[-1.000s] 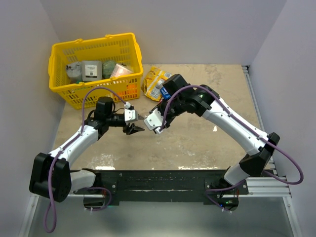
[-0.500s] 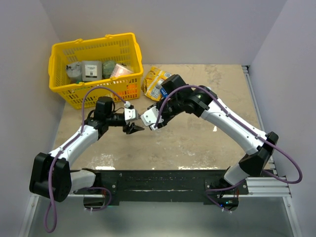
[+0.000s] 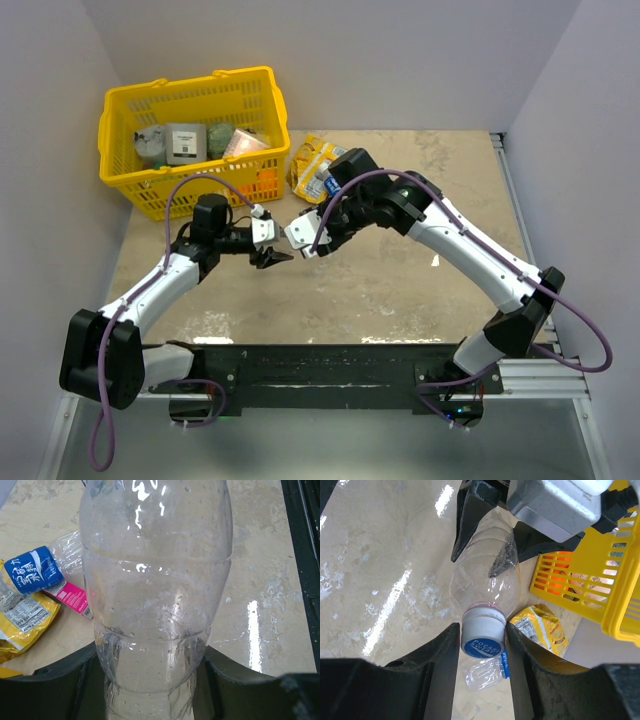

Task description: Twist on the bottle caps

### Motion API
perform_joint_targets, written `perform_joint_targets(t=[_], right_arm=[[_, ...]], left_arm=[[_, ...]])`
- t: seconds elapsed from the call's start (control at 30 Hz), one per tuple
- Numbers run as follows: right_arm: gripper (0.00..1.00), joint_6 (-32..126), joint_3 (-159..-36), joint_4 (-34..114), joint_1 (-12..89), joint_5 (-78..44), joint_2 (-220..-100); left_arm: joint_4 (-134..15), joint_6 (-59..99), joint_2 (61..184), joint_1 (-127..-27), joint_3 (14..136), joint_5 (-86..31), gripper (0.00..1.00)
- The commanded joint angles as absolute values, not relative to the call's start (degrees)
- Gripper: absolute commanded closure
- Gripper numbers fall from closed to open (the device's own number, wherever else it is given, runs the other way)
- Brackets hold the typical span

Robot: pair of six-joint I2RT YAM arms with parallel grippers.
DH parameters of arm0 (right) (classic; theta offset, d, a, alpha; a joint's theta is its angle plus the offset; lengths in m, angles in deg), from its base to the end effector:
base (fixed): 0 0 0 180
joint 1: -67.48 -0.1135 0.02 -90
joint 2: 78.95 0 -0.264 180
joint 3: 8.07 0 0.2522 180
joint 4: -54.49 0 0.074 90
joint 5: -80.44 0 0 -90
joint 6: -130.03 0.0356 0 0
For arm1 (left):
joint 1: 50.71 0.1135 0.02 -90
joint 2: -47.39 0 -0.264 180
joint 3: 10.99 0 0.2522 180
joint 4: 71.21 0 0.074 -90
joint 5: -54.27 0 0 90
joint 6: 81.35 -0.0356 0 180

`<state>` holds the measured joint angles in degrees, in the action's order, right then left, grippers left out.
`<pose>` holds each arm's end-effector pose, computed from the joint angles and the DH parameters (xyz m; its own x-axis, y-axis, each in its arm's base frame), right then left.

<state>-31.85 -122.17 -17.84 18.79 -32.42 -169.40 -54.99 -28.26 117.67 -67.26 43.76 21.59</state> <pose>0.2032 0.2522 0.3984 0.6646 -0.5705 -0.4826 -0.7391 -0.4069 -0.5368 0.2342 -0.1008 0.2454 0.1011 0.3082 -0.9459 0.9745 0.1608 0.1565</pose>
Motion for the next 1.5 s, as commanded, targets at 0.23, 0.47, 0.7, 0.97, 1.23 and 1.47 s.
perform_joint_targets(t=[0.23, 0.47, 0.7, 0.97, 1.23, 1.47], right_arm=[[0.60, -25.72, -127.30, -19.48, 18.88, -32.33, -169.74], [0.92, -23.27, -128.61, -21.84, 19.05, -34.07, -171.93], [1.00, 17.21, -145.31, -27.14, 28.80, -50.13, -190.12], [1.00, 43.40, -136.72, -14.49, 33.28, -54.99, -190.21], [1.00, 50.84, -132.66, -9.99, 35.84, -59.67, -189.78], [0.47, 48.71, -137.25, -1.25, 45.06, -57.43, -184.96]], left_arm=[[-59.47, -26.33, 117.27, -67.14, 43.73, 22.10, 1.00], [-62.44, -24.58, 116.92, -67.14, 43.38, 21.23, 1.00], [-86.42, -5.08, 115.25, -68.37, 38.63, 2.63, 1.00], [-87.34, -3.64, 119.19, -70.22, 42.67, -23.76, 1.00], [-81.01, -13.32, 121.66, -71.63, 42.23, -28.00, 1.00], [-74.84, 2.47, 121.48, -66.63, 41.36, -11.89, 1.00]])
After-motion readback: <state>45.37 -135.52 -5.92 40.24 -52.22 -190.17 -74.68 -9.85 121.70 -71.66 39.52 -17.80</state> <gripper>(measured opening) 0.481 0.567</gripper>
